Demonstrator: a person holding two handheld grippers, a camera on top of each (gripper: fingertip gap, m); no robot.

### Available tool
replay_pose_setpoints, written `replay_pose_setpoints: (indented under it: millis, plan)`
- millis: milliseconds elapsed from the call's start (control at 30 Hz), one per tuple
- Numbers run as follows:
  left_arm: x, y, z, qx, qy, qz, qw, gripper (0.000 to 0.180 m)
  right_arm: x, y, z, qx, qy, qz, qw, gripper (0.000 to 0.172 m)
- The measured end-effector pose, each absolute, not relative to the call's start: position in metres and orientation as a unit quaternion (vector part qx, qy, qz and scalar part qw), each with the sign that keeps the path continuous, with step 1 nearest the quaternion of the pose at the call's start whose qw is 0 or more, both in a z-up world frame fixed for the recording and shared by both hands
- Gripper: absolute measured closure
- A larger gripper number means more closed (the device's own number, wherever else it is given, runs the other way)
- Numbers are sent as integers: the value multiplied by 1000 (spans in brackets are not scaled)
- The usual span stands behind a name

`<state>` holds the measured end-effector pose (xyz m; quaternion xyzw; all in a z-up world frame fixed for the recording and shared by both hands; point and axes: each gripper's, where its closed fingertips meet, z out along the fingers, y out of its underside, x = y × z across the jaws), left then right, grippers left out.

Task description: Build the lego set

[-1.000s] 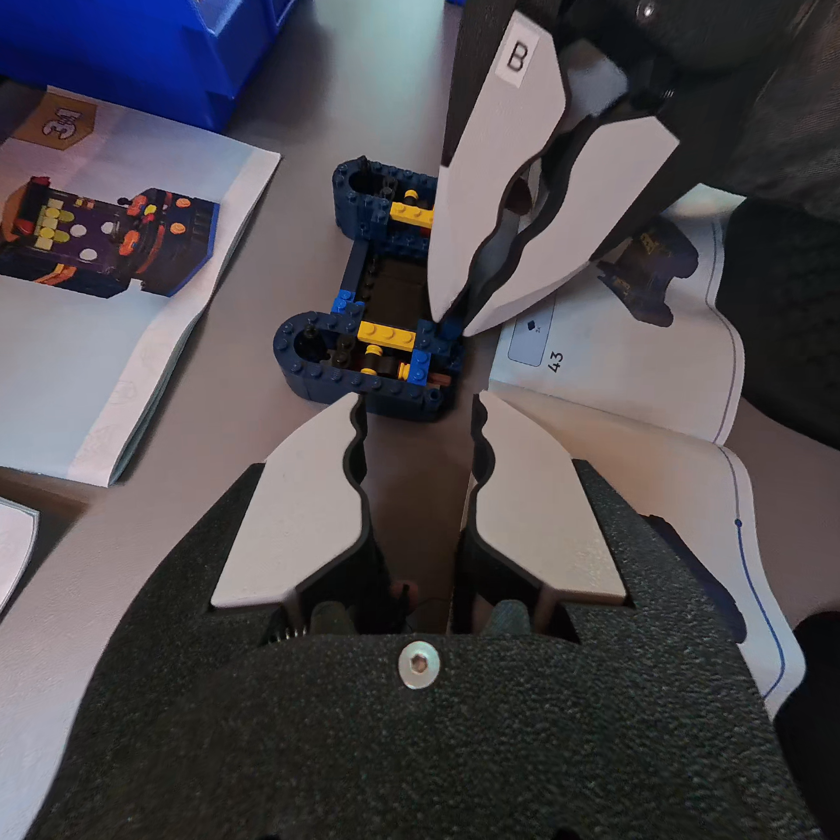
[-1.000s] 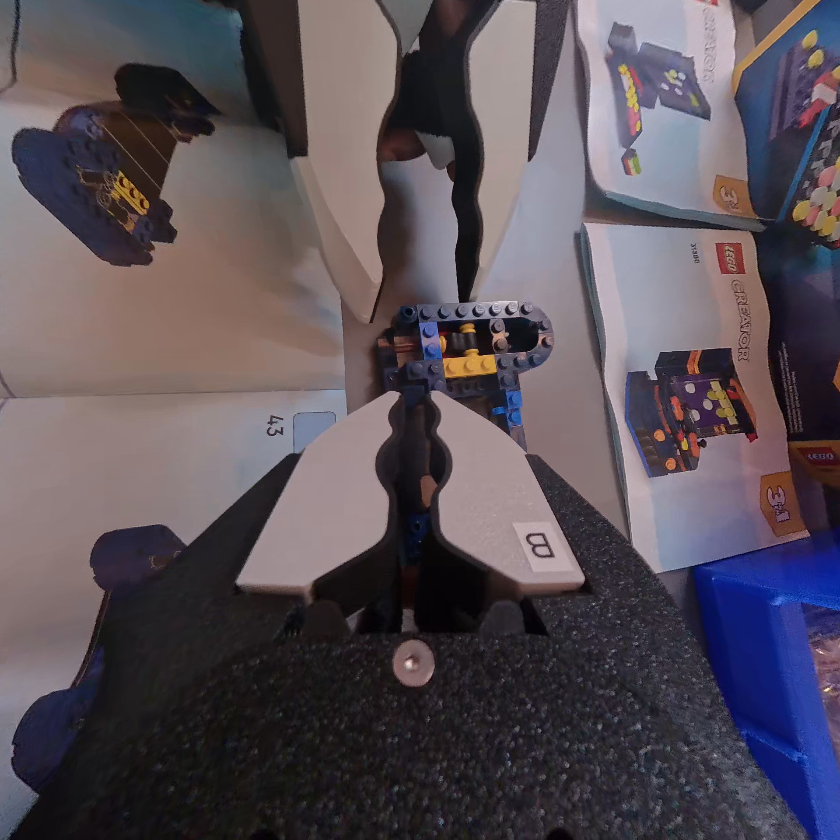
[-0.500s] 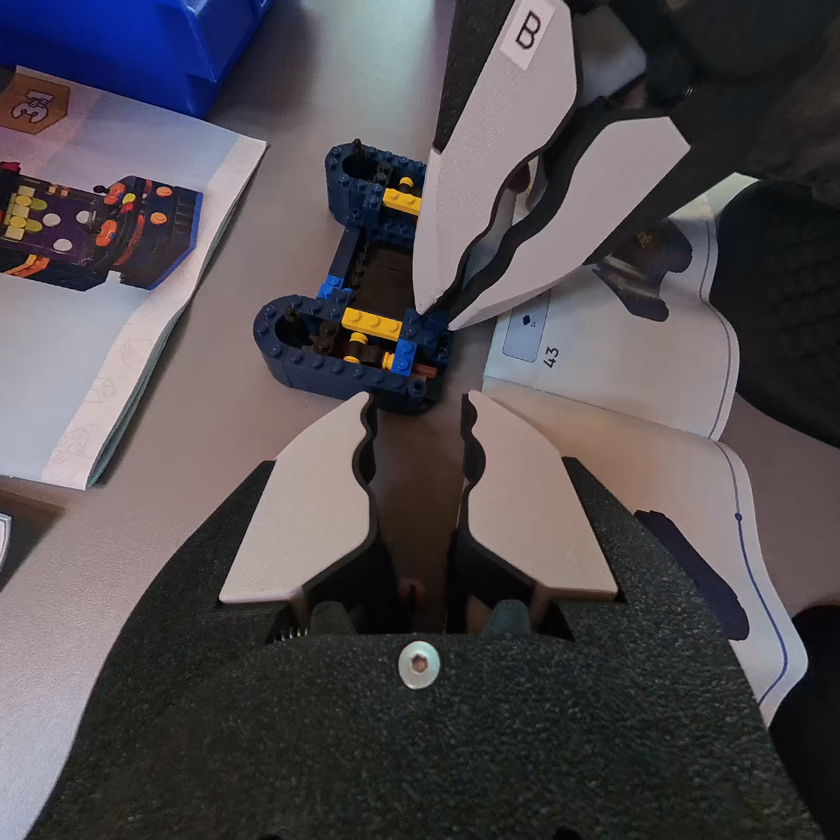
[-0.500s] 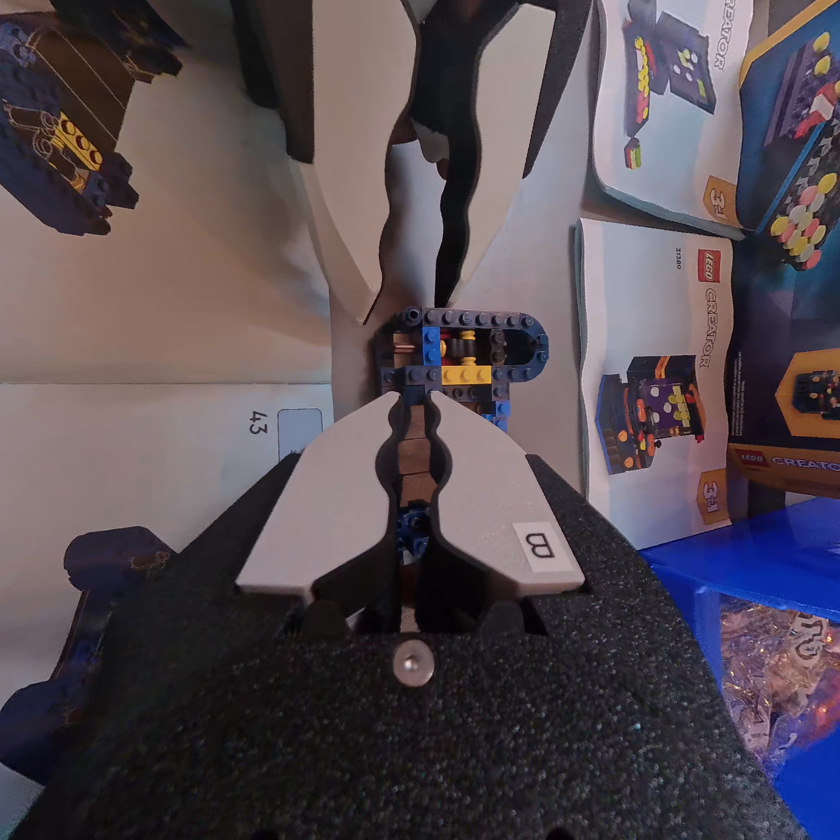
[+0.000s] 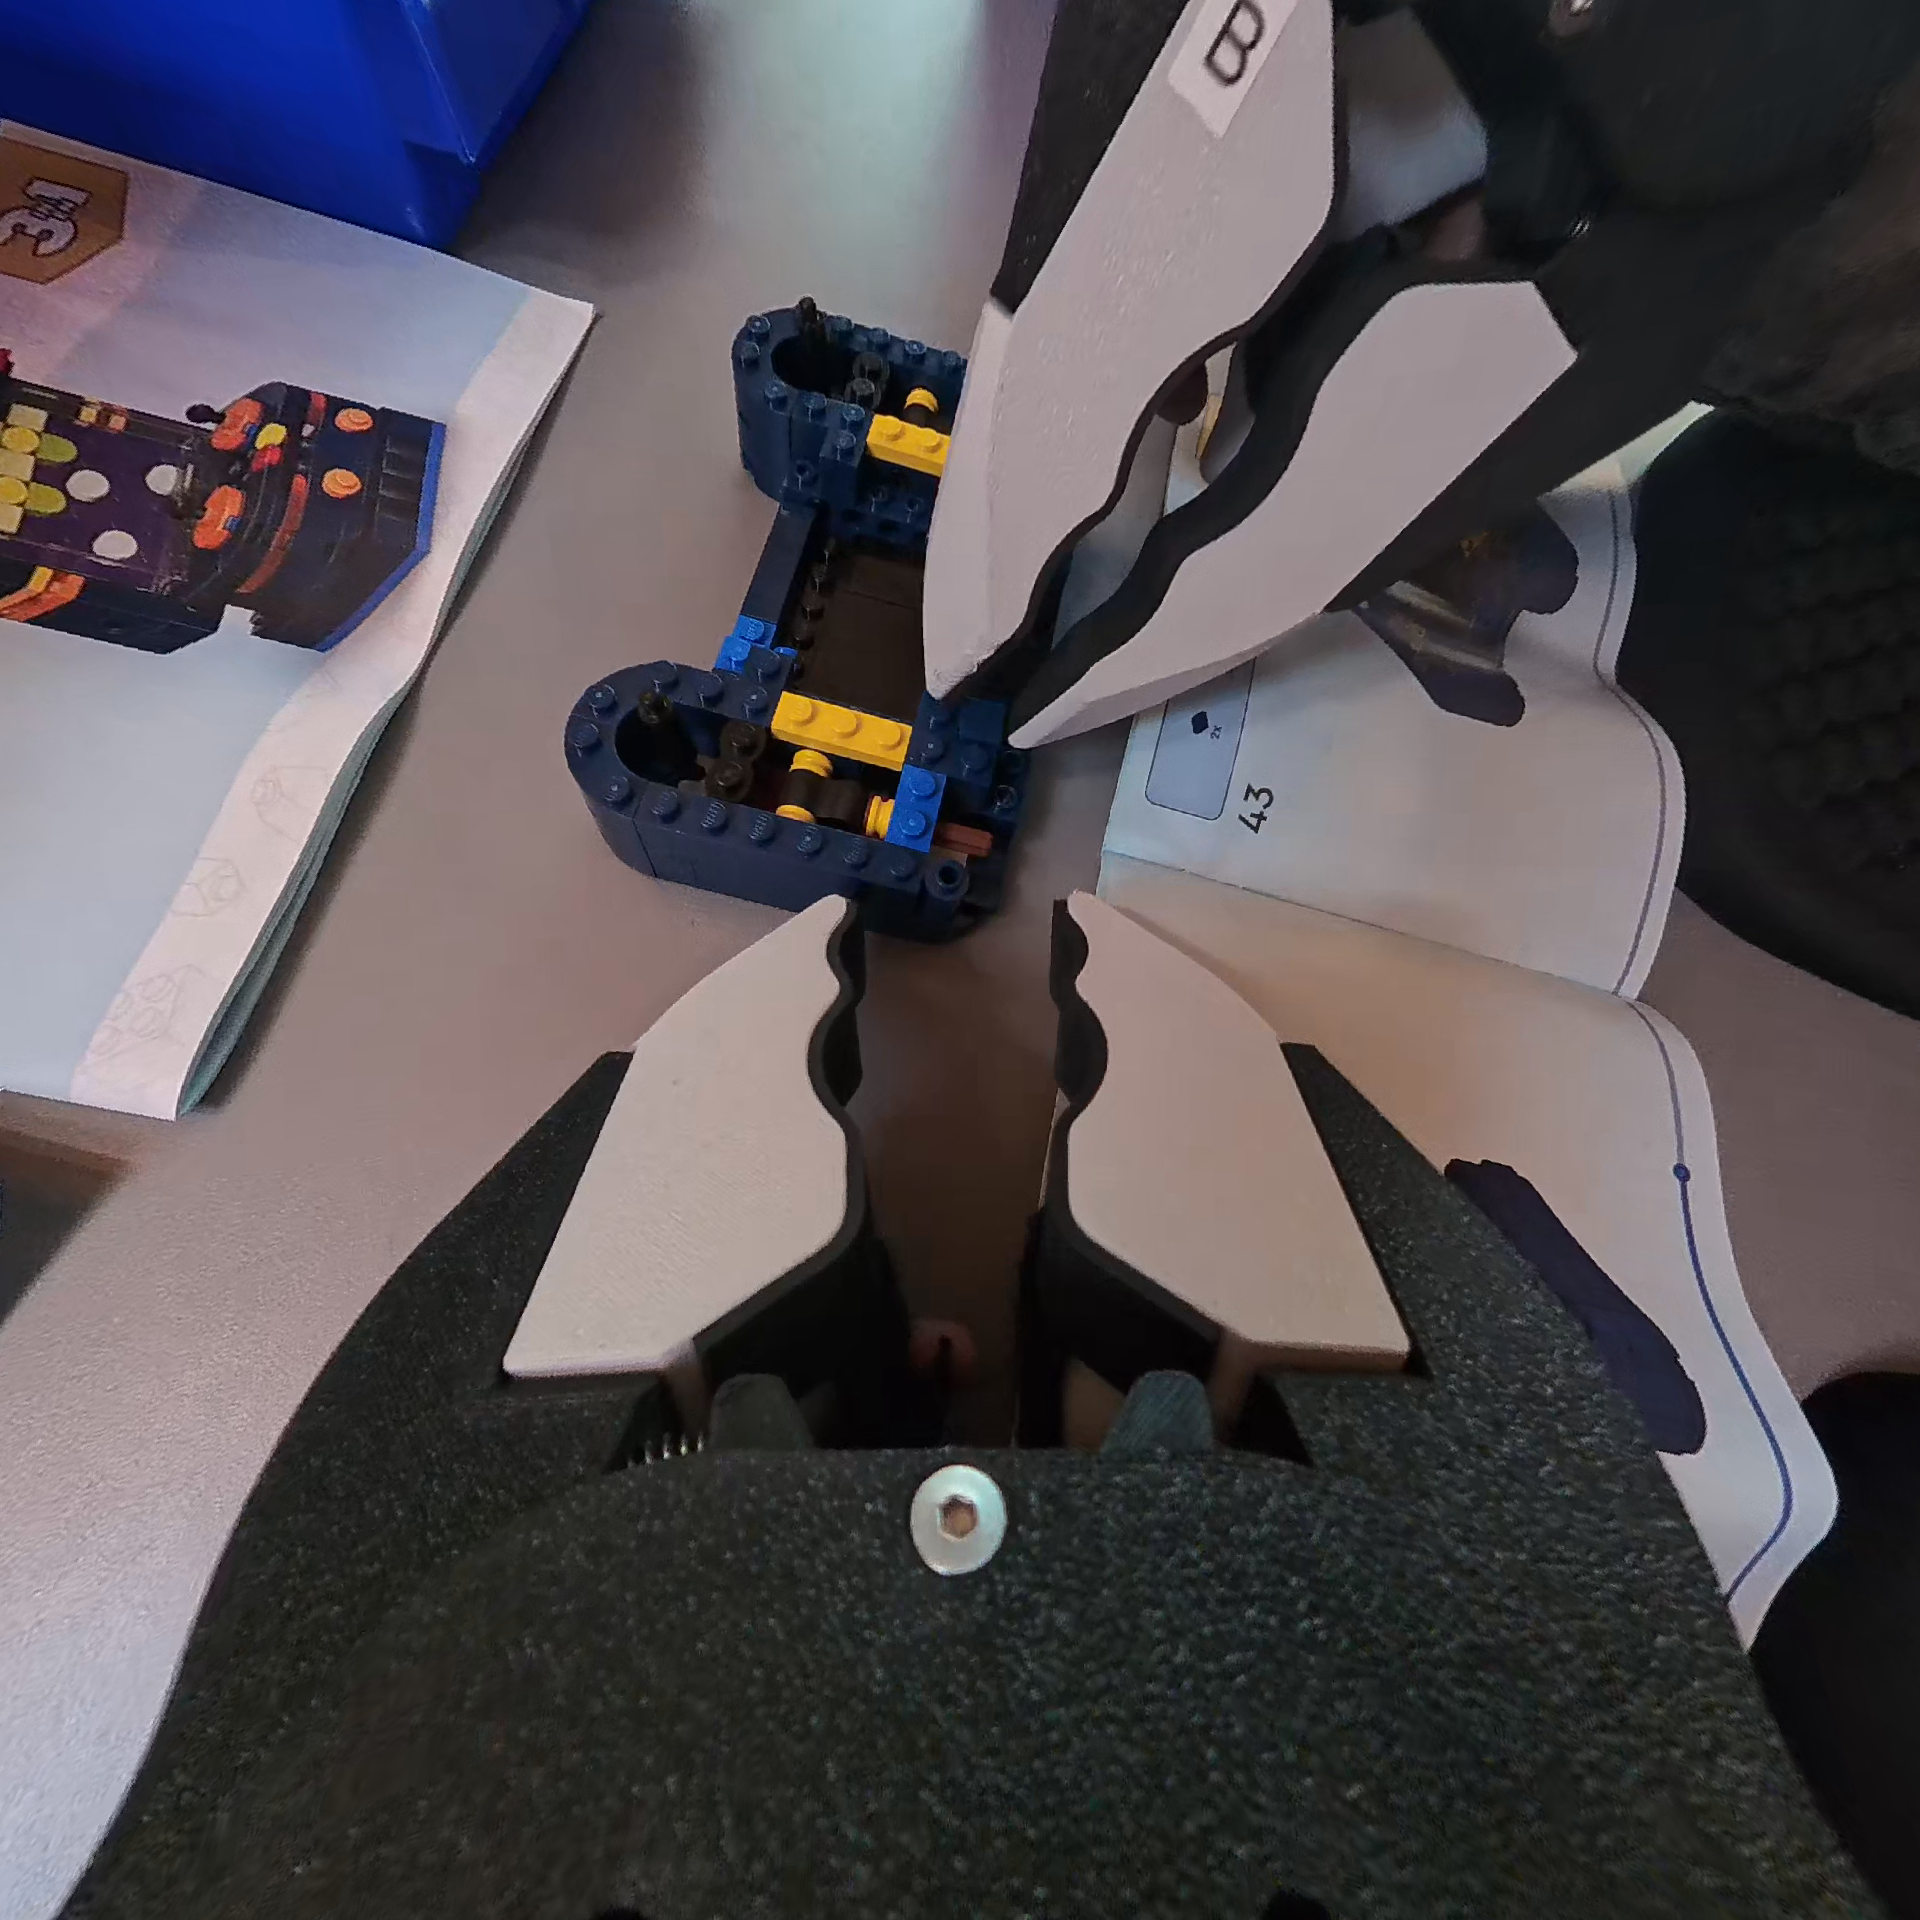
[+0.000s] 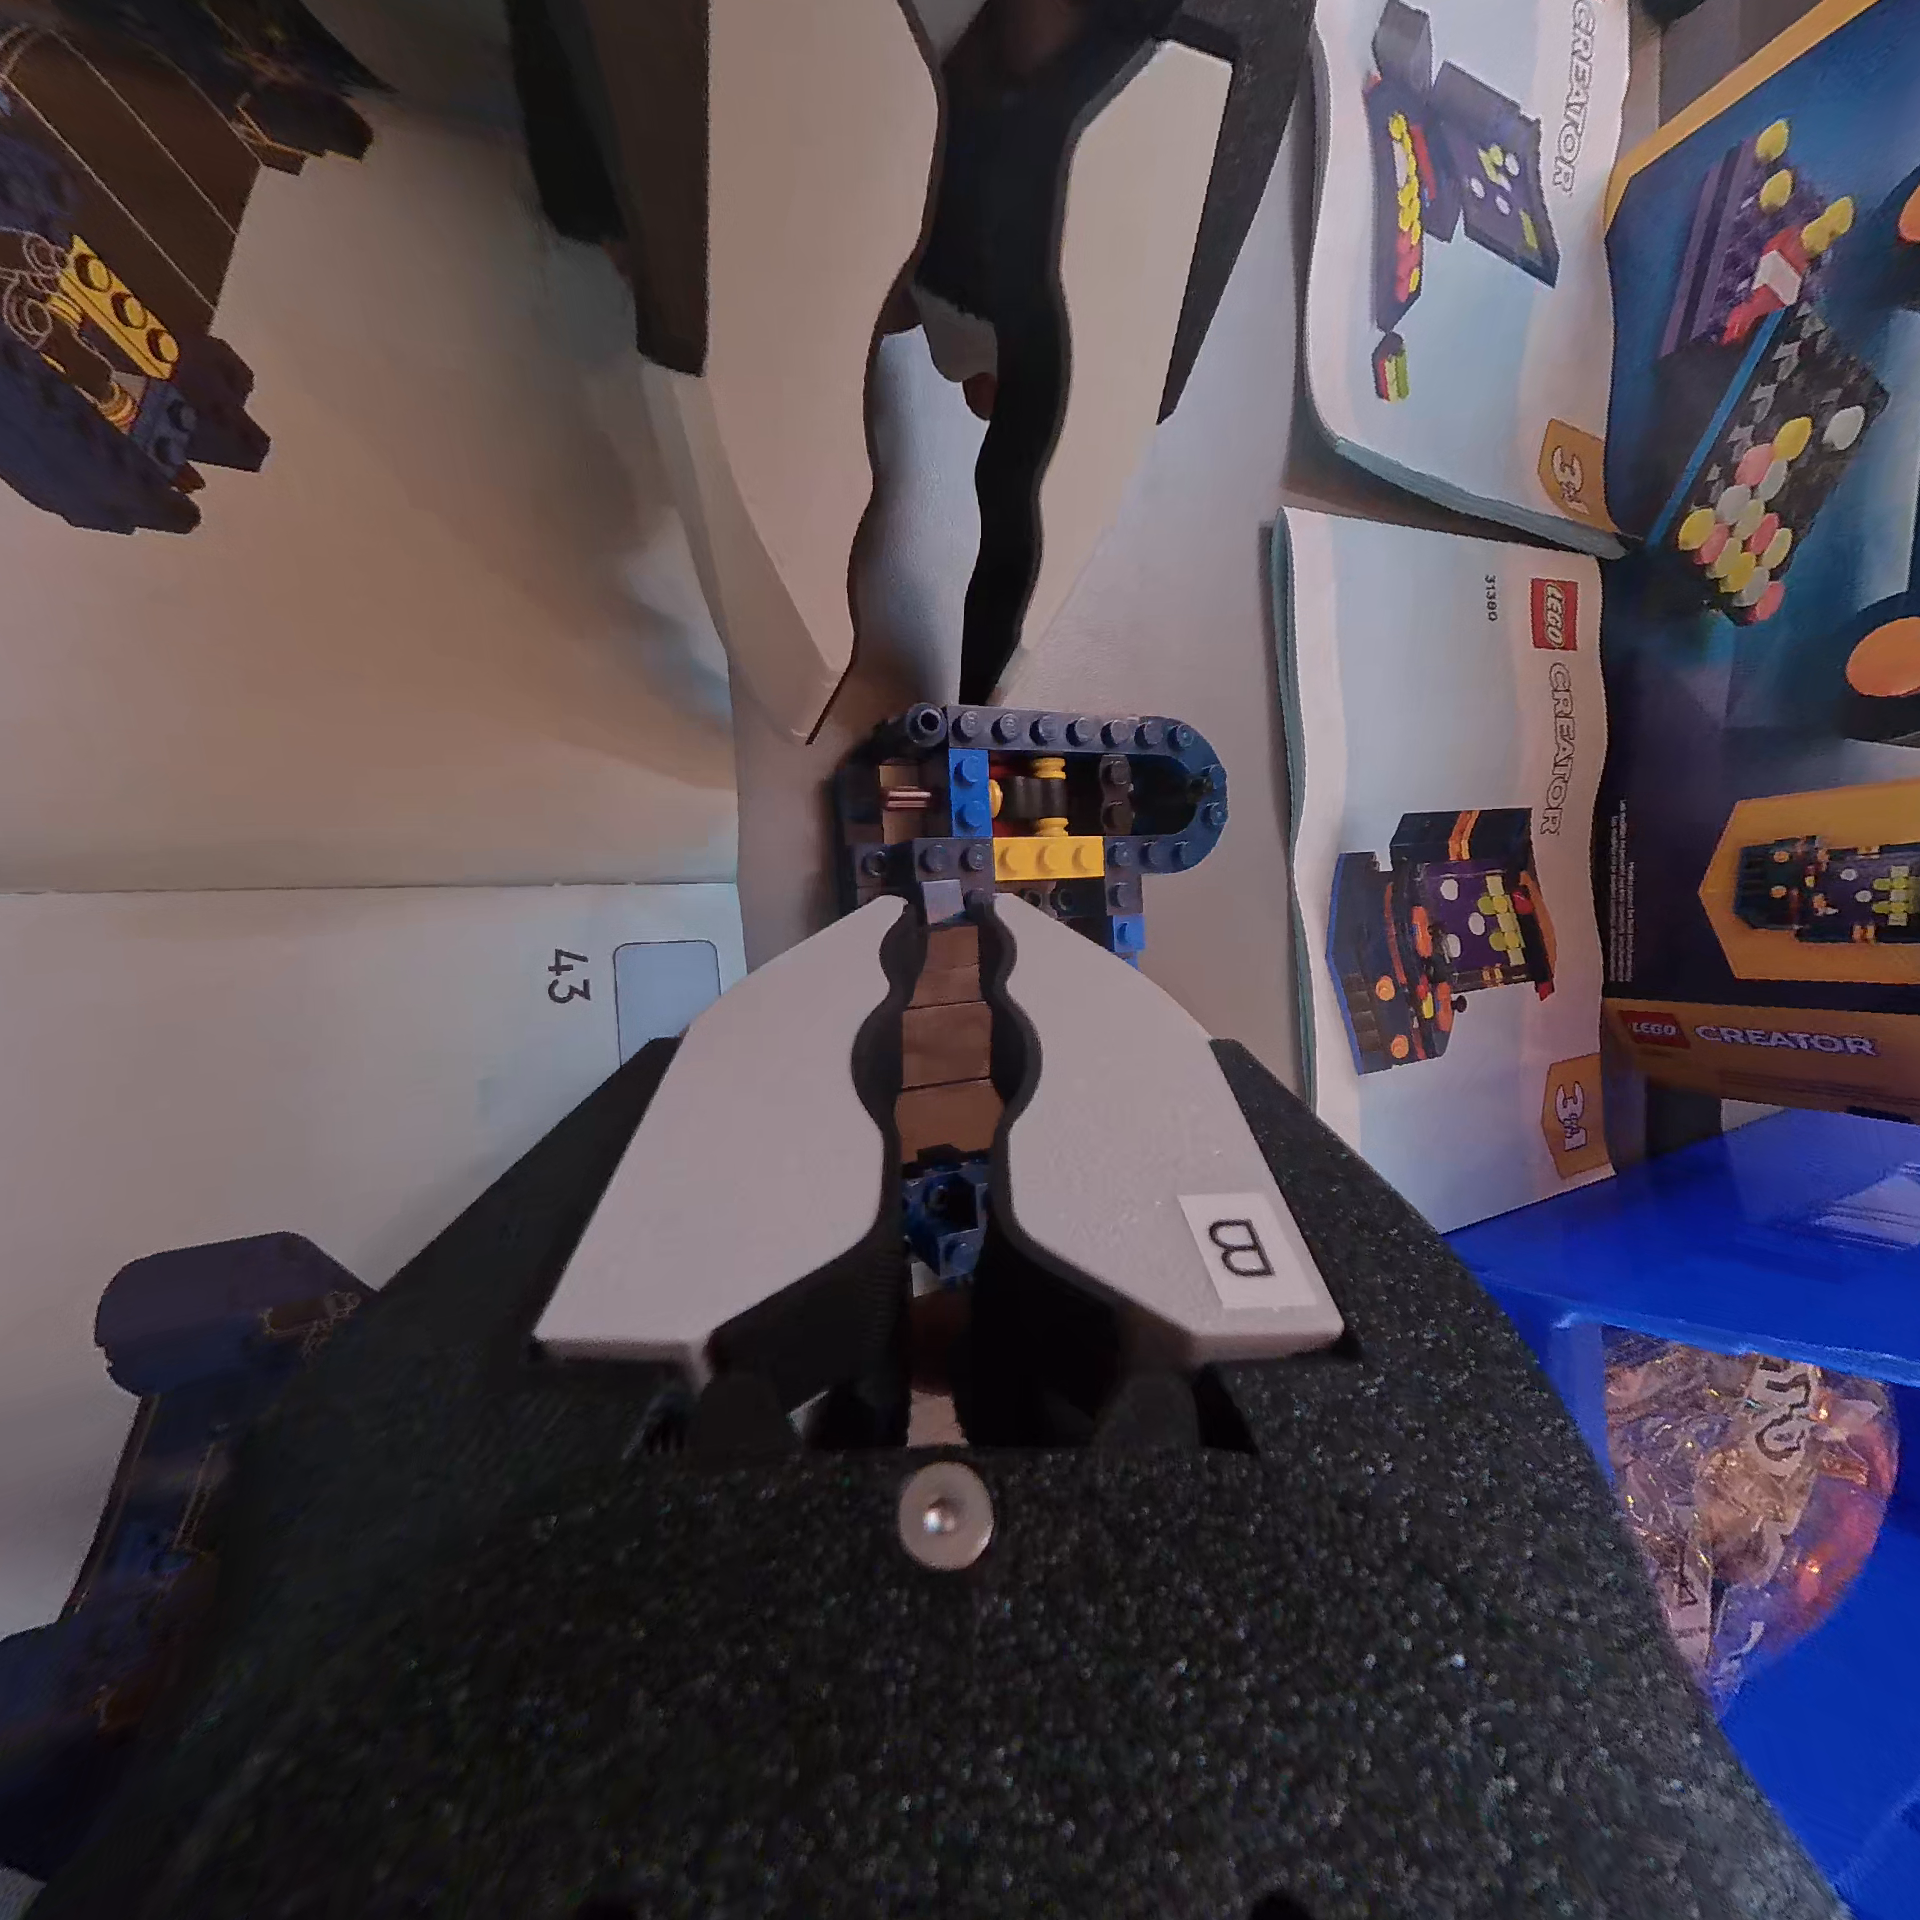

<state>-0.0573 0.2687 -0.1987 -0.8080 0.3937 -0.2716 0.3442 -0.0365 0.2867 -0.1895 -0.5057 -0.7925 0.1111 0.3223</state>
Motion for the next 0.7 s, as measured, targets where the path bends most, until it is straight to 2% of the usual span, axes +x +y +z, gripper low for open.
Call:
replay_pose_setpoints:
  millis: [467,567,700]
  plan:
    - [-58,268,-199,-809,393,-274,342,147,-33,286,-186,-509,-783,129,335,160]
    - [-58,268,-199,-809,391,-275,341,147,-14,286,-187,-535,-787,146,270,160]
    - [-58,269,-197,-810,389,-275,343,147,-5,300,-192,-559,-788,124,226,154]
